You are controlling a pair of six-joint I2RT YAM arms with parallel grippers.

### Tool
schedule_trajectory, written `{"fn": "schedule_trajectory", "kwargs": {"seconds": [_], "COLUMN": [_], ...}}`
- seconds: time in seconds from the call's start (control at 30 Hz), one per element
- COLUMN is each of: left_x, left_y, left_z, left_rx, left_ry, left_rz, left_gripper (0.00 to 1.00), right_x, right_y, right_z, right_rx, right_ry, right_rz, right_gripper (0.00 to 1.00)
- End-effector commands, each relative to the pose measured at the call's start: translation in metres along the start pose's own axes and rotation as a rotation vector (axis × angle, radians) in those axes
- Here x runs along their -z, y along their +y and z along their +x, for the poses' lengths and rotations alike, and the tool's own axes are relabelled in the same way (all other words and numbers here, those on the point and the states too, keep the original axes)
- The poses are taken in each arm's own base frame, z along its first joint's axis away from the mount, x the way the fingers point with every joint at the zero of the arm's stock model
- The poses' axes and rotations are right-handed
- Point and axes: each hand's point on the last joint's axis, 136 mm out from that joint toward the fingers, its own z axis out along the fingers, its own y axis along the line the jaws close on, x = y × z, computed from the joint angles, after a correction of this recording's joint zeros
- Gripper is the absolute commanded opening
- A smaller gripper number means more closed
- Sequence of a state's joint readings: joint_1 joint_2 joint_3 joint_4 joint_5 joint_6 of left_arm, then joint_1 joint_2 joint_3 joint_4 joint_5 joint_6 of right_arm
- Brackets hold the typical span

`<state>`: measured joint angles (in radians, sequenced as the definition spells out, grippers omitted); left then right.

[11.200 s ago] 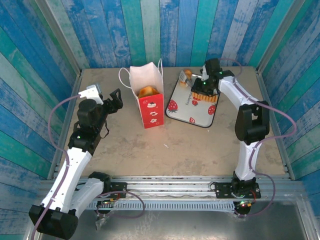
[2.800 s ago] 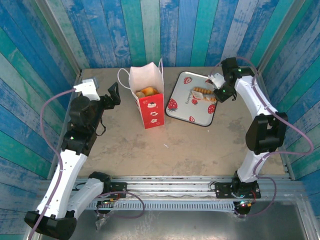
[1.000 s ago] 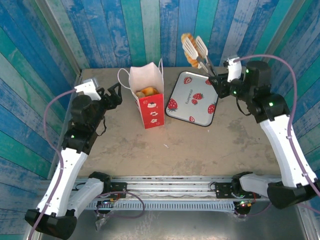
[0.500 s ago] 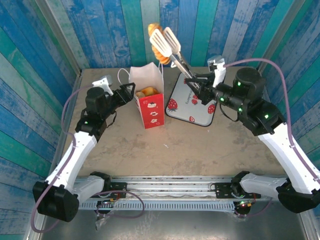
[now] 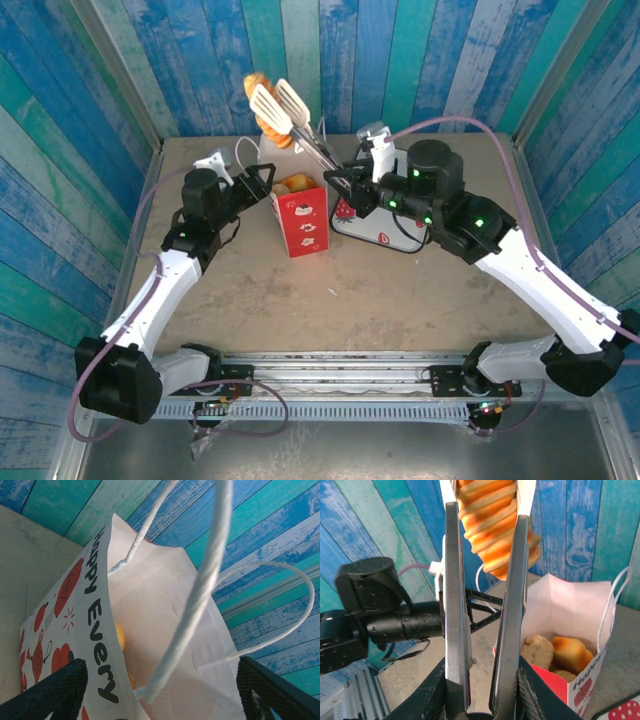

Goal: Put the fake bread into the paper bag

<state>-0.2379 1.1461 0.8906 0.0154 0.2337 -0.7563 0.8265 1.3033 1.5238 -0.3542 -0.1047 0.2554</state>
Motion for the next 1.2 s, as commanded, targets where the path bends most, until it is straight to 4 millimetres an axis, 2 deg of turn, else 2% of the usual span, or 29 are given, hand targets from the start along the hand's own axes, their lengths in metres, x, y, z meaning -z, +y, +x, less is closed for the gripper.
{"fn": "schedule_trajectory", "kwargs": {"seconds": [0.0,0.17,0.33,0.57,0.8,1.17], "left_x": [-0.005,-0.005,-0.007,-0.008,-0.002,0.002], "left_y": [0.013,0.025,0.028,0.032,0.035,0.035], "left_z": [0.003,0.009,0.013,0.015,0.011,0.008], "left_rx": [-0.032,-0.041,-0.041,-0.061,-0.097,-0.105], "left_ry": [-0.008,-0.004,0.004,0.013,0.002,-0.014], "left_rz": [-0.045,-0.085,-0.082,-0.101,-0.133,-0.143], "left_gripper": [0.77,0.72,0.69,0.55,0.51,0.49], "right_x": [0.003,-0.01,-0.024,-0.034,-0.035,-0.032], "right_y": [-0.005,-0.016,-0.021,-0.033,-0.046,-0.053], "right_z": [-0.023,-0.003,0.017,0.045,0.067,0.081], "right_rx": [-0.02,-0.041,-0.069,-0.093,-0.088,-0.085], "right_ry": [-0.079,-0.013,0.05,0.141,0.219,0.266], "right_rz": [0.052,0.099,0.105,0.156,0.22,0.259], "right_gripper": [0.01,0.01,0.01,0.01,0.01,0.03]}}
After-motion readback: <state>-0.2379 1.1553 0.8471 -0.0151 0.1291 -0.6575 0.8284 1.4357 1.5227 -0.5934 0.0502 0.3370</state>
